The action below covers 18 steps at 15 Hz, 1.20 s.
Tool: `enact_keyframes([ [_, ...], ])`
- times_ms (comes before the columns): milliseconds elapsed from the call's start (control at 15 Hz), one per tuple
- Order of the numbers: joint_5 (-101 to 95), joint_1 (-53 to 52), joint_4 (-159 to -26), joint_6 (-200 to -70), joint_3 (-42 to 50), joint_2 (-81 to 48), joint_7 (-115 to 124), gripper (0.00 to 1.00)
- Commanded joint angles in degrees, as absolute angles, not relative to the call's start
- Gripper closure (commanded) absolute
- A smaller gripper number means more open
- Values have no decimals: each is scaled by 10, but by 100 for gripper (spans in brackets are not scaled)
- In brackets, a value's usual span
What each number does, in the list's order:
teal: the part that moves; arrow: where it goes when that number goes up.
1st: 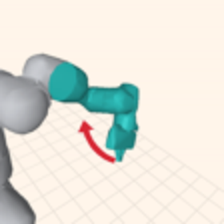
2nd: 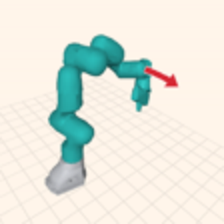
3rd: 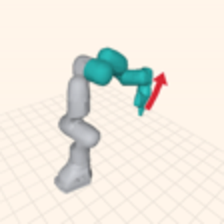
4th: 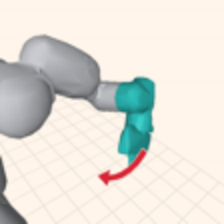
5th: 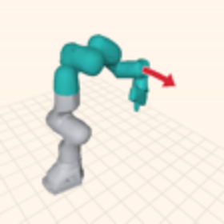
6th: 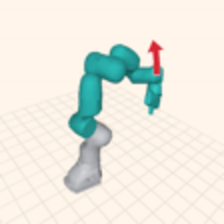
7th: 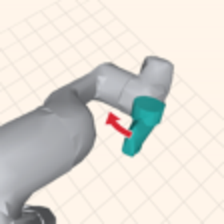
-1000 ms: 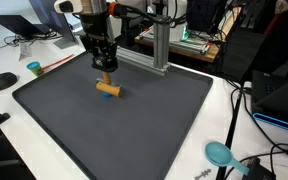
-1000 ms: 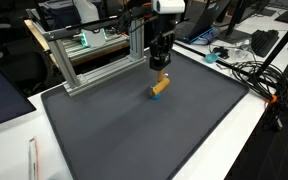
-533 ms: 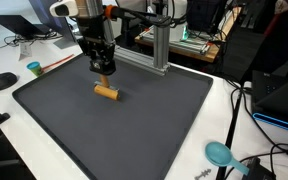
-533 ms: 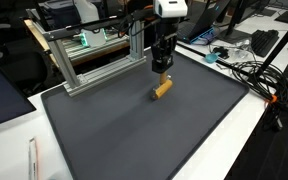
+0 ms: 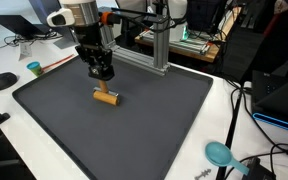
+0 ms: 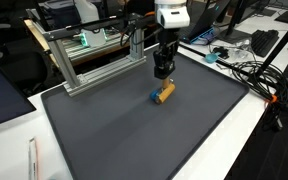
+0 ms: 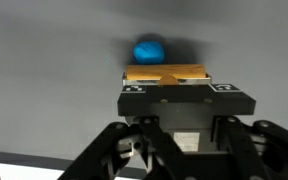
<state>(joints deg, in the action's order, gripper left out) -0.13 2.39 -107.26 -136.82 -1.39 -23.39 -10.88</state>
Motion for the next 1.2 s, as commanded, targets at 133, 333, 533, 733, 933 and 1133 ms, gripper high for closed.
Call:
enact_keyframes([
  [133,-7,24,-1089,-1378,-11,-220,-108,78],
  [333,-28,14,-1121,-1410,-2,-183,-88,78],
  [533,-41,10,-1150,-1416,0,-145,-77,78],
  [733,-37,11,-1161,-1397,-5,-125,-86,78],
  [933,-34,11,-1161,-1388,-7,-125,-90,78],
  [1133,-30,14,-1161,-1389,-5,-133,-92,78],
])
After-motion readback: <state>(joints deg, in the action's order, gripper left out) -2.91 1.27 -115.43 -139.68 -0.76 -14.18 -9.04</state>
